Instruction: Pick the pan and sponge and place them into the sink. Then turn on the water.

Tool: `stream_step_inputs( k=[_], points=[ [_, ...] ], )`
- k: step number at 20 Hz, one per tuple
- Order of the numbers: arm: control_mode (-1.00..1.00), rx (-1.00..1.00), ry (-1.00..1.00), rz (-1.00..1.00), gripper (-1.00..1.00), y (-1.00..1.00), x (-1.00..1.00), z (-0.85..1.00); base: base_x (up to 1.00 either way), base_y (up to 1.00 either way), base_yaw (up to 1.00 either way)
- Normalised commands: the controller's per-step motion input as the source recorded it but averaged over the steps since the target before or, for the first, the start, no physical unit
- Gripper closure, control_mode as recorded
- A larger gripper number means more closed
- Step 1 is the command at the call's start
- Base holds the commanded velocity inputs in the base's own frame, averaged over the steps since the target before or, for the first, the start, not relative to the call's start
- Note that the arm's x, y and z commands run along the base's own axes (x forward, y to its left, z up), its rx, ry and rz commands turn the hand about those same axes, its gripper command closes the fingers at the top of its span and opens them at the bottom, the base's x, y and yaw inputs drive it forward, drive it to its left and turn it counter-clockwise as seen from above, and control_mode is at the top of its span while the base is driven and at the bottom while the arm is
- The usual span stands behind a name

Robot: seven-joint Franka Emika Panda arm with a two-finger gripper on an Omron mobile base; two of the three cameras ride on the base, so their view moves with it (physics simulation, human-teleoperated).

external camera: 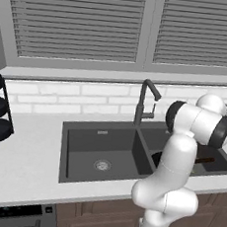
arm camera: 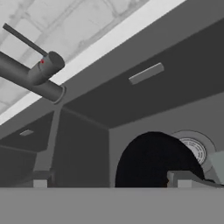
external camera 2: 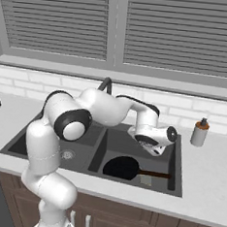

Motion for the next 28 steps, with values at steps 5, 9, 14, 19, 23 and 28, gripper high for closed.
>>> stream_step_inputs(
  k=[5, 9, 14, 19, 23, 28],
  points=[
    [-1.00, 0.10, 0.00, 0.03, -1.00, 0.09, 0.32, 0.00, 0.00, 0.00, 0.00],
    [-1.00, 0.11, 0.00, 0.09, -1.00, 0.13, 0.47, 0.09, 0.00, 0.00, 0.00],
    [-1.00, 0.10, 0.00, 0.11, -1.00, 0.03, 0.45, 0.13, 0.00, 0.00, 0.00],
    [-1.00, 0.00, -0.14, 0.02, -1.00, 0.21, 0.20, -0.01, 0.00, 0.00, 0.00],
    [-1.00, 0.00, -0.19, 0.00, -1.00, 0.30, 0.31, 0.00, 0.00, 0.00, 0.00],
    [-1.00, 0.00, -0.12, 0.00, -1.00, 0.25, 0.37, 0.00, 0.00, 0.00, 0.00]
  ],
)
